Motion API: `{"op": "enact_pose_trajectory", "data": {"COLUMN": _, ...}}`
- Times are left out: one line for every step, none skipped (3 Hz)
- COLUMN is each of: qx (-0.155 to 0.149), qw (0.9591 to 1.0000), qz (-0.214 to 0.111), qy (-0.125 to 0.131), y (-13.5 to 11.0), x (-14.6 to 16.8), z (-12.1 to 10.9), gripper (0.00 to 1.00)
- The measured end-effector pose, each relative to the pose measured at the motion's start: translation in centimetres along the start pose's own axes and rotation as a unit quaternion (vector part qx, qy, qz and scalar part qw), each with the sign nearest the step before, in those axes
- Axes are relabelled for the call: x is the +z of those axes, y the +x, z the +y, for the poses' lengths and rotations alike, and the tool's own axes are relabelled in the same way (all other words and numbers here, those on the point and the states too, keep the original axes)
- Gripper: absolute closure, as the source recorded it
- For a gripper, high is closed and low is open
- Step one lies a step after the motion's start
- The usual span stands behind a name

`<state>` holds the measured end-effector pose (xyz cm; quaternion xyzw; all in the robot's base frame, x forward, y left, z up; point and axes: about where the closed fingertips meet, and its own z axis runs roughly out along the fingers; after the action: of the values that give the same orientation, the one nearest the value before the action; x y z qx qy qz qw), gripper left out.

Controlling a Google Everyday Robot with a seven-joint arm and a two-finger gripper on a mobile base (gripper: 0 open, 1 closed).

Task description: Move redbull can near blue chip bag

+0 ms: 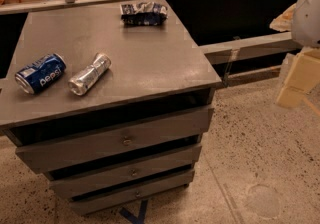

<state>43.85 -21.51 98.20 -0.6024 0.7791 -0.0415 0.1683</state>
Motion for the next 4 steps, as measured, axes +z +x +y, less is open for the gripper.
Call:
{"op": "enact_pose_trajectory", "data": {"qx": 0.000, "qw": 1.0000, "qz": 0.000, "qy": 0.000, "y": 0.0, "x": 0.0, "z": 0.0, "gripper": 0.00}}
{"op": "enact_pose_trajectory", "data": {"qx": 0.001, "qw": 0.9989, "qz": -0.046, "qy": -0.003, "y": -1.0, "x": 0.0, "z": 0.1, "gripper": 0.00}}
{"op": "enact_pose_trajectory", "data": {"qx": -0.014, "qw": 0.9891, "qz": -0.146, "qy": -0.005, "y": -3.9, "x": 0.3, "z": -0.5, "gripper": 0.00}}
{"op": "enact_pose_trajectory", "data": {"qx": -0.031, "qw": 0.9673, "qz": -0.252, "qy": -0.008, "y": -7.3, "x": 1.2, "z": -0.8, "gripper": 0.00}}
